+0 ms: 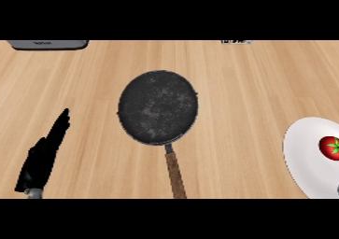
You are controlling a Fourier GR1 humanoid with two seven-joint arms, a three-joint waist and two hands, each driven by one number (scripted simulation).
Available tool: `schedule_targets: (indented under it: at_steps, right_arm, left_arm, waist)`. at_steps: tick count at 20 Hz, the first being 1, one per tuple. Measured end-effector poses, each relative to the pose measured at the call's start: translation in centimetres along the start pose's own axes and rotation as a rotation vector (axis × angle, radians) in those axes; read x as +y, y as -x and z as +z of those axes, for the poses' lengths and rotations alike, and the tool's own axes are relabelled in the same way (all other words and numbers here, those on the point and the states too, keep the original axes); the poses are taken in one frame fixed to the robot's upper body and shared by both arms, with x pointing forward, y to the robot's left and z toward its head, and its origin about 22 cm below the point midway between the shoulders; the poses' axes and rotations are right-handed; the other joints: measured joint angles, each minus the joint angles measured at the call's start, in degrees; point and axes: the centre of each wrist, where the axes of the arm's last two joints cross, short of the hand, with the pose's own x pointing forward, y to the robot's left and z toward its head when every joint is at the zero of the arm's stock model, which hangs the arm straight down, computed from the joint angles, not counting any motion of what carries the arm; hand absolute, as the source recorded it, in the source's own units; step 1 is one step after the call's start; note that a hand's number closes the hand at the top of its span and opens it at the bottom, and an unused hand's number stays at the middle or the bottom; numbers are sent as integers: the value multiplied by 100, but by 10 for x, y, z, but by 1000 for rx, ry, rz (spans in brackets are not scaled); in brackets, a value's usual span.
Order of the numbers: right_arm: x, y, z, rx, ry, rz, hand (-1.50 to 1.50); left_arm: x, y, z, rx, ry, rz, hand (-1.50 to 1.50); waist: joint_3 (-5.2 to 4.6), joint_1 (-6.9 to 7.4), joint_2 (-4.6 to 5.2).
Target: Pick the tomato from the plate and place it in the pan
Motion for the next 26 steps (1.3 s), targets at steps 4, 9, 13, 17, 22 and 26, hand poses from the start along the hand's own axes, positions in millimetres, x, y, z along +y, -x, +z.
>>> schedule_targets:
  at_steps: [4,9,13,17,22,26]
  right_arm:
    - [-4,-28,3,19,-97,55,-150]
    - [-12,-62,-5,88,-159,107,-150]
    - [-2,-81,-10,136,-227,148,-150]
    - [11,-90,-19,182,-278,215,-150]
    - [24,-95,-27,249,-357,315,-150]
    - [43,-105,-33,265,-386,349,-150]
  left_arm:
    - [-5,-5,5,-8,15,-3,0]
    - [-8,-5,5,-16,22,-2,0]
    - [-6,-9,-2,-19,27,-7,0]
    - [-7,-4,2,-21,26,-8,0]
    - [-4,-5,4,-17,28,-5,0]
    - [-6,-5,-3,-16,31,-5,0]
  waist:
    - [7,76,12]
    - [10,149,29]
    - [12,177,38]
    - [13,193,39]
    - [13,191,38]
    - [13,183,41]
